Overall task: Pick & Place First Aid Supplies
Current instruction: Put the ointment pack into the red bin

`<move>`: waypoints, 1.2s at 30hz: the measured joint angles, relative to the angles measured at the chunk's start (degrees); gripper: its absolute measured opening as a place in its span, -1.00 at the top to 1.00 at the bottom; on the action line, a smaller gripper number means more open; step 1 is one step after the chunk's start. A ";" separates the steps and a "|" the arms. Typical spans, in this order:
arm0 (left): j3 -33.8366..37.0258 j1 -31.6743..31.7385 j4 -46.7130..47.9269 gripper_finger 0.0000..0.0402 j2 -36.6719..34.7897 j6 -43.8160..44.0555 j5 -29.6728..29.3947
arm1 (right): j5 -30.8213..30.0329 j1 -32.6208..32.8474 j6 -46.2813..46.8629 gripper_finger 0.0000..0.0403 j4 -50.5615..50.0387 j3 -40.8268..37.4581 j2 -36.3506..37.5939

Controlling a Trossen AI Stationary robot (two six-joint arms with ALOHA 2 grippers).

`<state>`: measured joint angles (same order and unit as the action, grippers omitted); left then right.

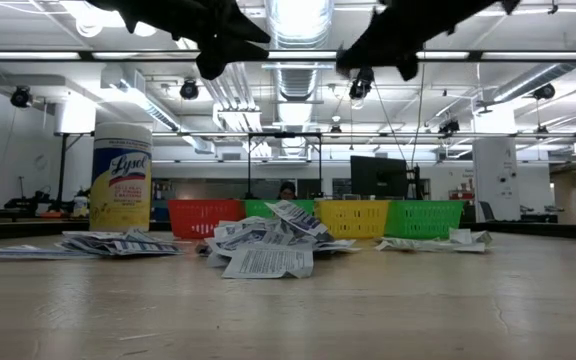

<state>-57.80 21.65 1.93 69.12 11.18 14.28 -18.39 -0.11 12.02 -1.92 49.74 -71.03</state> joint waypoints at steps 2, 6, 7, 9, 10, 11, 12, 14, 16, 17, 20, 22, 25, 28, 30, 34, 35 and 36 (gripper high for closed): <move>0.00 0.00 0.00 0.30 0.00 0.57 0.00 | -0.01 -1.28 -3.39 0.96 -2.59 4.23 -3.60; 0.00 0.00 0.29 0.30 0.00 2.20 -0.02 | 0.18 -2.98 -9.73 0.96 -7.41 12.08 -9.70; 0.00 0.00 0.35 0.30 0.00 2.85 -0.05 | 0.19 -3.24 -11.11 0.96 -8.55 13.76 -11.01; 0.00 0.00 0.48 0.30 0.00 4.31 -0.11 | 0.17 -3.65 -13.92 0.96 -10.41 17.13 -13.51; 0.00 0.00 0.51 0.30 0.00 4.95 -0.17 | 0.15 -3.76 -15.23 0.96 -11.27 18.76 -14.58; 0.00 0.00 0.55 0.30 0.00 5.49 -0.21 | 0.06 -3.87 -16.56 0.96 -12.05 20.25 -15.69; 0.00 0.00 0.59 0.30 0.00 6.12 -0.22 | -0.31 -3.92 -17.88 0.96 -12.73 21.72 -16.74; 0.00 0.00 0.61 0.30 0.00 7.47 -0.28 | -2.47 -3.92 -20.42 0.96 -14.36 24.74 -19.02; 0.00 0.00 0.66 0.30 0.00 8.36 -0.45 | -5.32 -3.92 -22.91 0.96 -16.83 27.67 -21.32; 0.00 0.00 0.69 0.30 0.00 8.55 -0.76 | -6.63 -3.92 -23.95 0.96 -17.91 29.22 -22.56; 0.00 0.00 1.36 0.30 0.00 8.77 -1.63 | -10.08 -3.97 -26.05 0.96 -21.90 33.34 -25.61; 0.00 0.00 2.83 0.30 0.00 9.18 -3.25 | -12.15 -3.95 -27.11 0.96 -25.00 35.77 -27.35; 0.00 0.09 5.90 0.30 0.00 11.01 -6.20 | -14.72 -3.92 -28.52 0.96 -27.55 38.04 -29.40; 0.00 0.22 7.34 0.30 0.00 12.65 -7.37 | -14.82 -3.92 -29.99 0.96 -27.91 39.05 -30.27; 0.00 0.24 7.26 0.30 0.00 14.00 -7.34 | -14.82 -3.92 -31.26 0.96 -27.78 39.21 -30.31; 0.00 0.39 7.04 0.30 0.10 15.99 -7.40 | -14.59 -3.93 -32.20 0.96 -27.62 39.40 -30.27; 0.00 0.39 6.80 0.30 0.25 16.35 -7.50 | -14.37 -4.00 -32.38 0.96 -27.67 39.47 -30.21; 0.00 0.40 6.46 0.30 0.48 17.01 -7.50 | -13.84 -4.06 -32.80 0.96 -27.50 39.56 -30.17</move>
<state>-57.80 22.05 8.39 69.60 28.19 6.78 -32.23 -4.17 -20.78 -29.42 89.30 -101.20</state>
